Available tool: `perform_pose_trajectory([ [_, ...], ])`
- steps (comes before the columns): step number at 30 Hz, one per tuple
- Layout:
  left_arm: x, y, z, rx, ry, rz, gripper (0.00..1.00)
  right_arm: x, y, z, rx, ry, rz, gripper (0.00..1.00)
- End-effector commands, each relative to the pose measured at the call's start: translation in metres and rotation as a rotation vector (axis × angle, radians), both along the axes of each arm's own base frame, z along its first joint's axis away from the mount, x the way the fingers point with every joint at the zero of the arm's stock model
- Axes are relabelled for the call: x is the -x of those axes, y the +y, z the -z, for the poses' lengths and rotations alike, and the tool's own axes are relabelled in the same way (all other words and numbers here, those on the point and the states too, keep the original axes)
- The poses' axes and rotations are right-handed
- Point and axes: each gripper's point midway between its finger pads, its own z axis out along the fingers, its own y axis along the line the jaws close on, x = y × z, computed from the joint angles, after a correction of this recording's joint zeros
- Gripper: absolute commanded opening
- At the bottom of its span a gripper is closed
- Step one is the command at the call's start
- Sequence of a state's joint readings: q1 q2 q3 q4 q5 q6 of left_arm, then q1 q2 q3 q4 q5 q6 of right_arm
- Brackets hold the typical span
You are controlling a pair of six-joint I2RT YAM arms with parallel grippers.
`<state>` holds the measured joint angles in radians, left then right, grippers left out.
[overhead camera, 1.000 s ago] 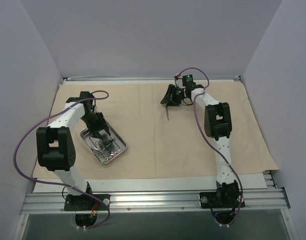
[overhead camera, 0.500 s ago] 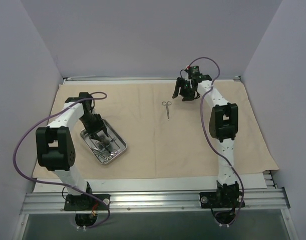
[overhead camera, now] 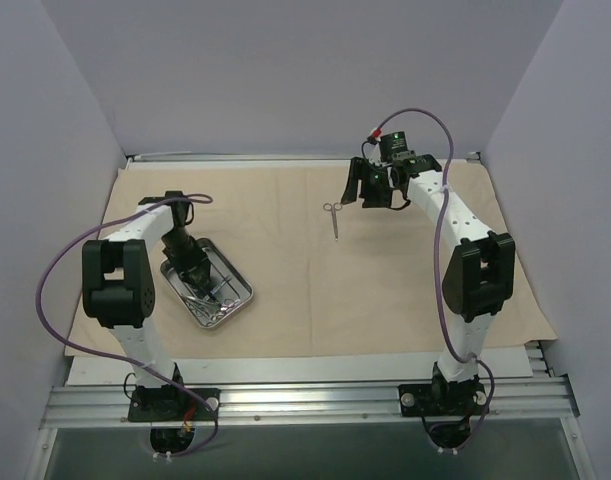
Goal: Open and lay out the surgical kit
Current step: Pick up the medical item from the container.
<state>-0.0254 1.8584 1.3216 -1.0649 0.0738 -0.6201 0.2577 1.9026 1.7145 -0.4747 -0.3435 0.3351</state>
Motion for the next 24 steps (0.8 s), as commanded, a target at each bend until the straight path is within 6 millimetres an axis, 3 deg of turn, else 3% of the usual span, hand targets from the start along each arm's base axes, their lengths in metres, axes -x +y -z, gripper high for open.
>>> perform_pose_trajectory([
  [1, -0.010, 0.004, 0.010, -0.036, -0.004, -0.033, 0.43, 0.013, 0.000, -0.006, -0.014, -0.003, -0.018, 0.59],
  [16, -0.003, 0.010, 0.049, -0.095, 0.074, -0.040, 0.39, 0.017, 0.002, -0.022, -0.008, -0.039, -0.031, 0.59],
  [20, -0.005, 0.010, 0.055, -0.092, 0.071, -0.039, 0.24, 0.017, 0.006, -0.025, 0.008, -0.046, -0.044, 0.59],
  [21, -0.005, 0.010, 0.056, -0.092, 0.071, -0.038, 0.15, 0.019, 0.011, -0.025, 0.011, -0.047, -0.055, 0.59],
  [24, -0.006, 0.011, 0.051, -0.093, 0.069, -0.030, 0.03, 0.019, 0.020, -0.026, 0.018, -0.055, -0.080, 0.59],
])
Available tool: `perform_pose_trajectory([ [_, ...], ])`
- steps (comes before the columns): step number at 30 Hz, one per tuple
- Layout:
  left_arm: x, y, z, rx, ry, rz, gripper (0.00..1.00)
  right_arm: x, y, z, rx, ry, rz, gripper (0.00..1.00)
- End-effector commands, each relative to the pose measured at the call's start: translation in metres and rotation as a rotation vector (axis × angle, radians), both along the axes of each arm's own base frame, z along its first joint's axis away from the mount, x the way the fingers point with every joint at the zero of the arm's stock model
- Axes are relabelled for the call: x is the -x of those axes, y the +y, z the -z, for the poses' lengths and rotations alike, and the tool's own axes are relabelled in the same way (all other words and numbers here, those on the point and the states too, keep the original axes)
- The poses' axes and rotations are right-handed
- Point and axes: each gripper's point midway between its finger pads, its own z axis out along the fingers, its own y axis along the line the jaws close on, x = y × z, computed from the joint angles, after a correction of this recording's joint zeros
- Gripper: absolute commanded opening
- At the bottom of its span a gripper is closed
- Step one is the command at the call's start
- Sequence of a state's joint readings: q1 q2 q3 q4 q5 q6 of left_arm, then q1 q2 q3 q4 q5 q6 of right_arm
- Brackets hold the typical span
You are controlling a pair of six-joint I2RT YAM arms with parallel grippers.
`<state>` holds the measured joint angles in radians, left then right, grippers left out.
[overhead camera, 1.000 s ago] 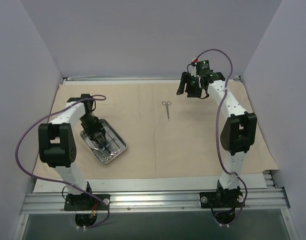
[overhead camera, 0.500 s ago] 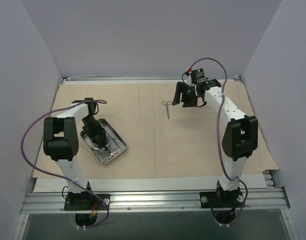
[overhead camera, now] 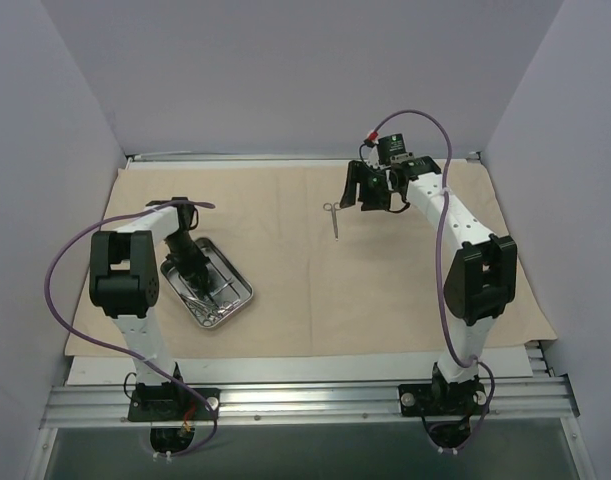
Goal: Open and lay out the surgical kit
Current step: Pick up the medical item from the container, then place the medical item in the surgical kit.
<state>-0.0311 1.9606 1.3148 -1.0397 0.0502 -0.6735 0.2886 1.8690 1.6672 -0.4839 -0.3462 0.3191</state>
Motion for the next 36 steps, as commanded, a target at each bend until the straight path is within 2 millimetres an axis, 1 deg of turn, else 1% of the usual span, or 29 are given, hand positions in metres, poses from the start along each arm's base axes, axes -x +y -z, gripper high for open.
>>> perform_pose_trajectory([
  [1, -0.010, 0.010, 0.016, -0.063, -0.023, 0.025, 0.02, 0.004, 0.020, -0.029, 0.001, -0.069, -0.059, 0.59],
  [4, -0.016, 0.014, -0.007, -0.078, -0.075, 0.048, 0.02, 0.007, 0.038, -0.029, -0.012, -0.065, -0.114, 0.59],
  [5, -0.015, 0.015, -0.014, -0.082, -0.078, 0.054, 0.02, 0.009, 0.048, -0.027, -0.021, -0.060, -0.141, 0.59],
  [6, -0.021, 0.015, -0.029, -0.081, -0.125, 0.067, 0.02, 0.012, 0.058, -0.029, -0.057, -0.057, -0.179, 0.59],
  [8, -0.023, 0.014, -0.046, -0.079, -0.158, 0.077, 0.02, 0.019, 0.077, -0.026, -0.106, -0.039, -0.244, 0.59],
  [9, -0.028, 0.013, -0.061, -0.065, -0.208, 0.083, 0.02, 0.022, 0.084, -0.025, -0.129, -0.032, -0.273, 0.60],
  [11, -0.029, 0.009, -0.075, -0.057, -0.235, 0.098, 0.02, 0.032, 0.102, -0.026, -0.190, -0.021, -0.351, 0.60],
  [12, -0.033, 0.006, -0.087, -0.042, -0.275, 0.109, 0.02, 0.039, 0.118, -0.028, -0.222, -0.024, -0.407, 0.61],
  [13, -0.034, 0.004, -0.094, -0.041, -0.292, 0.115, 0.02, 0.044, 0.127, -0.033, -0.246, -0.029, -0.438, 0.61],
  [14, -0.033, 0.003, -0.099, -0.040, -0.295, 0.118, 0.02, 0.047, 0.135, -0.031, -0.263, -0.026, -0.467, 0.61],
  [15, -0.033, -0.001, -0.108, -0.039, -0.320, 0.126, 0.02, 0.053, 0.151, -0.036, -0.284, -0.042, -0.507, 0.62],
  [16, -0.035, -0.009, -0.115, 0.002, -0.340, 0.126, 0.02, 0.059, 0.161, -0.038, -0.301, -0.044, -0.536, 0.63],
  [17, -0.035, -0.012, -0.119, 0.019, -0.346, 0.123, 0.02, 0.065, 0.172, -0.037, -0.327, -0.032, -0.574, 0.63],
  [18, -0.036, -0.016, -0.124, 0.040, -0.357, 0.112, 0.02, 0.067, 0.182, -0.041, -0.345, -0.049, -0.597, 0.64],
  [19, -0.040, -0.021, -0.130, 0.061, -0.376, 0.108, 0.02, 0.076, 0.196, -0.043, -0.361, -0.051, -0.632, 0.65],
  [20, -0.039, -0.026, -0.134, 0.088, -0.375, 0.106, 0.02, 0.080, 0.209, -0.045, -0.403, -0.046, -0.651, 0.65],
  [22, -0.042, -0.035, -0.141, 0.118, -0.394, 0.107, 0.02, 0.094, 0.229, -0.047, -0.443, -0.032, -0.695, 0.67],
  [23, -0.044, -0.039, -0.147, 0.138, -0.403, 0.107, 0.02, 0.097, 0.238, -0.045, -0.463, -0.032, -0.712, 0.67],
  [25, -0.045, -0.046, -0.152, 0.171, -0.413, 0.102, 0.02, 0.104, 0.251, -0.043, -0.476, -0.010, -0.724, 0.68],
  [26, -0.045, -0.049, -0.154, 0.186, -0.413, 0.098, 0.02, 0.111, 0.261, -0.040, -0.483, -0.003, -0.745, 0.68],
  [29, -0.044, -0.058, -0.159, 0.216, -0.419, 0.103, 0.02, 0.120, 0.274, -0.033, -0.488, 0.020, -0.757, 0.66],
  [32, -0.043, -0.063, -0.162, 0.228, -0.420, 0.109, 0.02, 0.127, 0.281, -0.028, -0.493, 0.032, -0.766, 0.63],
  [36, -0.042, -0.070, -0.163, 0.243, -0.419, 0.116, 0.02, 0.130, 0.286, -0.018, -0.484, 0.054, -0.762, 0.58],
])
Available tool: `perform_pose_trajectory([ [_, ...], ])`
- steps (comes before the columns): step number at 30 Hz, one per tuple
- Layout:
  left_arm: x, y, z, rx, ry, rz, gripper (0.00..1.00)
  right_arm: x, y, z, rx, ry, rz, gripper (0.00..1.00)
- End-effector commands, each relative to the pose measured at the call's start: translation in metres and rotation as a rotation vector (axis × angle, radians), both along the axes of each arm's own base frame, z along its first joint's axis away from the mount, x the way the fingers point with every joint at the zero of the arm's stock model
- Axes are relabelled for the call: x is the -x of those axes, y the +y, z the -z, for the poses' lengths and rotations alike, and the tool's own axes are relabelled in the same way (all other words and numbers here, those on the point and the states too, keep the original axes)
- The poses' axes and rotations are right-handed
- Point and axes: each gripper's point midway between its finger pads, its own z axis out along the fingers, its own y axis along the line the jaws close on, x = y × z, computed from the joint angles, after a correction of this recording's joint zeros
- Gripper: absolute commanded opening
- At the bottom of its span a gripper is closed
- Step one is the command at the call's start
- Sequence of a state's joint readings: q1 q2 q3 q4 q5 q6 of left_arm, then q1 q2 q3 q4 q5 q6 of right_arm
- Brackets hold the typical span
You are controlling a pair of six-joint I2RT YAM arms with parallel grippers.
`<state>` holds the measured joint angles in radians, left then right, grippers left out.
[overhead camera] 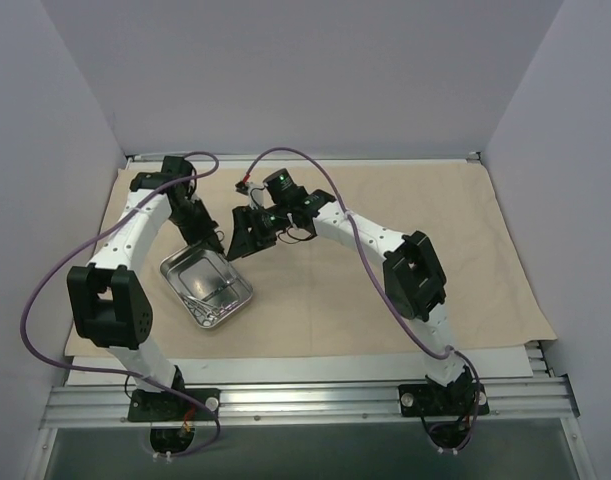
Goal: Open and lay out the surgical kit
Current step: Place the medical item in the surgical kit.
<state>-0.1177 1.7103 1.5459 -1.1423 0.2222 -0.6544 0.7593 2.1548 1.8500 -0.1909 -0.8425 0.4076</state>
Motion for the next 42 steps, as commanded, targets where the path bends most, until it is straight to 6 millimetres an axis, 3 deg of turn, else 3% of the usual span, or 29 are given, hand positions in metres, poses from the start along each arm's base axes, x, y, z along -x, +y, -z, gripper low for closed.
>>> perform_pose_trajectory([
  [1, -0.002, -0.013, -0.025, 0.052, -0.048, 0.006, 0.02, -0.002, 0.010, -0.014, -0.047, -0.016, -0.010, 0.57],
  [8, 0.000, -0.018, -0.026, 0.066, -0.046, 0.008, 0.02, 0.000, 0.014, -0.002, -0.036, 0.006, -0.018, 0.43],
  [16, -0.002, -0.022, -0.029, 0.080, -0.053, 0.009, 0.02, 0.005, 0.020, 0.006, -0.034, 0.032, -0.038, 0.37],
  [20, -0.002, -0.024, -0.028, 0.079, -0.050, 0.015, 0.02, 0.004, 0.022, 0.008, -0.039, 0.041, -0.037, 0.24],
  [28, -0.007, -0.026, -0.027, 0.083, -0.050, 0.016, 0.02, 0.007, 0.025, 0.006, -0.063, 0.051, -0.056, 0.23],
  [31, -0.009, -0.026, -0.027, 0.082, -0.051, 0.018, 0.02, 0.006, 0.025, 0.006, -0.066, 0.054, -0.058, 0.01],
  [32, -0.010, -0.026, -0.025, 0.081, -0.046, 0.020, 0.02, 0.002, 0.023, 0.008, -0.056, 0.048, -0.043, 0.00],
  [33, -0.010, -0.026, -0.025, 0.079, -0.044, 0.020, 0.07, -0.001, 0.022, 0.008, -0.053, 0.043, -0.031, 0.00],
  [35, -0.009, -0.025, -0.023, 0.077, -0.034, 0.019, 0.25, -0.010, 0.015, 0.010, -0.044, 0.042, 0.008, 0.00],
  [37, -0.012, -0.021, -0.022, 0.064, -0.045, 0.020, 0.41, -0.031, 0.001, 0.013, -0.022, 0.042, 0.093, 0.00],
  [40, -0.017, -0.011, -0.024, 0.025, -0.069, 0.035, 0.52, -0.050, -0.019, 0.020, -0.004, 0.058, 0.180, 0.00],
  [42, -0.022, 0.000, -0.028, -0.012, -0.096, 0.043, 0.53, -0.067, -0.041, 0.027, 0.021, 0.068, 0.232, 0.00],
])
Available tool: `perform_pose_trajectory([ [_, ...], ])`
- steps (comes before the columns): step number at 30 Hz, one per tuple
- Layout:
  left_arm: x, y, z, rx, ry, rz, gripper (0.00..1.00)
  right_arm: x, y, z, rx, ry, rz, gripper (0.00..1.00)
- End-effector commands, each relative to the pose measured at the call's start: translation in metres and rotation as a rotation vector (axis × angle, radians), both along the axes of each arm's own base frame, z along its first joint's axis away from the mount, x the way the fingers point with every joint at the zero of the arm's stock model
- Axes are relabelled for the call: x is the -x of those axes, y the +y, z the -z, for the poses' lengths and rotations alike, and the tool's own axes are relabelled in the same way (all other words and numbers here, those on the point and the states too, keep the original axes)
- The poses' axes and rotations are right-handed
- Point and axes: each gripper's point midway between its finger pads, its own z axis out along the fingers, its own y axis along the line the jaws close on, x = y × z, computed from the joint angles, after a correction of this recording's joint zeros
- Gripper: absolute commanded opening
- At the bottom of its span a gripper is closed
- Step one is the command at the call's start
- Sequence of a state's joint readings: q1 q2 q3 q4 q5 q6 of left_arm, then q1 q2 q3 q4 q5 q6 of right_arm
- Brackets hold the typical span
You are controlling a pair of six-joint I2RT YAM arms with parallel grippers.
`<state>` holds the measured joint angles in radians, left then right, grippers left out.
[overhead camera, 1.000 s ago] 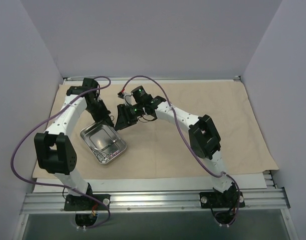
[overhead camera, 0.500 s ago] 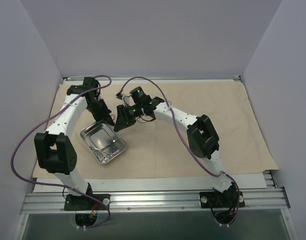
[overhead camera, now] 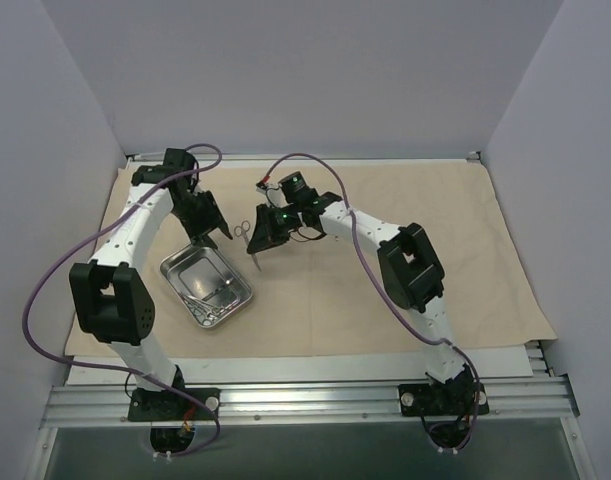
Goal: Open and lay out the surgical kit
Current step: Place the medical item in the surgical kit.
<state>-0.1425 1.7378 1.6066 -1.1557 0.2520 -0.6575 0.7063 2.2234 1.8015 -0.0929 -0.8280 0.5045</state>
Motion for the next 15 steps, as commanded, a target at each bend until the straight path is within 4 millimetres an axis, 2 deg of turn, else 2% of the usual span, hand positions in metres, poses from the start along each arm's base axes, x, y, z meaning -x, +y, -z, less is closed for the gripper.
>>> perform_pose_trajectory([
  [1, -0.017, 0.020, -0.019, -0.062, -0.093, 0.011, 0.54, -0.043, -0.039, -0.012, 0.015, -0.029, 0.143, 0.00],
  [5, -0.016, 0.034, -0.015, -0.113, -0.102, 0.028, 0.54, -0.071, -0.089, 0.004, 0.097, -0.021, 0.237, 0.00],
  [6, -0.016, 0.035, -0.013, -0.114, -0.097, 0.028, 0.54, -0.085, -0.110, 0.008, 0.114, -0.015, 0.279, 0.00],
  [8, -0.013, 0.037, -0.003, -0.106, -0.073, 0.030, 0.54, -0.095, -0.138, 0.019, 0.158, -0.011, 0.317, 0.00],
  [9, -0.013, 0.036, 0.000, -0.098, -0.064, 0.030, 0.54, -0.109, -0.162, 0.022, 0.177, -0.008, 0.360, 0.00],
  [12, -0.013, 0.036, 0.009, -0.079, -0.040, 0.028, 0.53, -0.122, -0.198, 0.033, 0.213, 0.001, 0.403, 0.00],
  [13, -0.014, 0.035, 0.011, -0.076, -0.040, 0.030, 0.52, -0.130, -0.217, 0.038, 0.217, 0.007, 0.434, 0.00],
  [15, -0.016, 0.033, 0.013, -0.065, -0.033, 0.033, 0.52, -0.136, -0.232, 0.051, 0.224, 0.021, 0.439, 0.00],
])
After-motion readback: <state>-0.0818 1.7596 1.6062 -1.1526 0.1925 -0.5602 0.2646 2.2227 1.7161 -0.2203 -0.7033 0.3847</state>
